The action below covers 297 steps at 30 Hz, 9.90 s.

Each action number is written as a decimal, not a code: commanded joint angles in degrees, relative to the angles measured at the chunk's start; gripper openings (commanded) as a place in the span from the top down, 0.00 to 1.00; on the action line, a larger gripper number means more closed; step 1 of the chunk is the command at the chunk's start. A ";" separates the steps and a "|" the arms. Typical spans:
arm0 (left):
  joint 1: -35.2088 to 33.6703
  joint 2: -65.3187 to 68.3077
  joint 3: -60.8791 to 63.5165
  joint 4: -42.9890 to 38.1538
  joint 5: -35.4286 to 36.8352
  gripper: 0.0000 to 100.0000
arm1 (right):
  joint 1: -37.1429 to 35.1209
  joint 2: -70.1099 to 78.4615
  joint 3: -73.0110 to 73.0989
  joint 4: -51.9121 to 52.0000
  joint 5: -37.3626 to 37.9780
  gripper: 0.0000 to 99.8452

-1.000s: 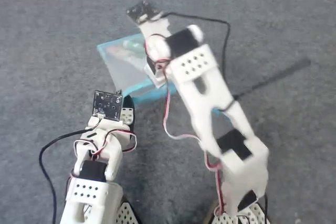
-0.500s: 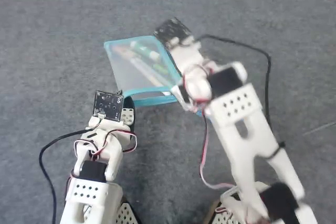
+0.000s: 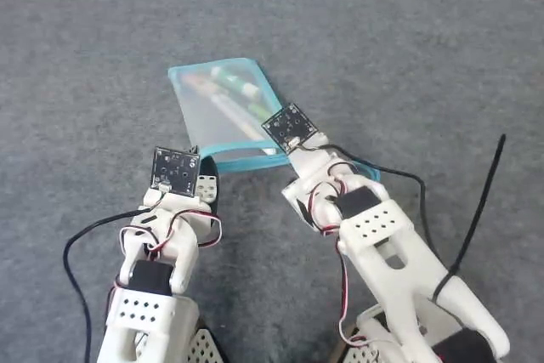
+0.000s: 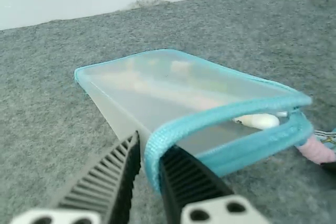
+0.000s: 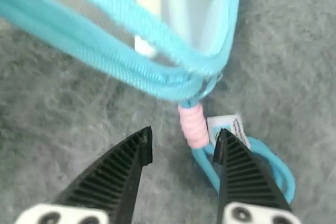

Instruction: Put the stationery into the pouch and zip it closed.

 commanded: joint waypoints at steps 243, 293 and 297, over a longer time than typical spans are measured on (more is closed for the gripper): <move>18.46 -2.99 -9.45 18.64 -2.73 0.76 | -6.73 -11.47 -9.58 12.70 3.08 0.99; 17.14 -24.70 -9.71 31.38 -12.22 0.75 | -0.48 -14.02 -8.62 12.44 6.59 0.99; 15.38 -22.59 -9.19 27.78 -9.58 0.75 | -1.10 -21.67 -5.63 10.95 6.59 0.99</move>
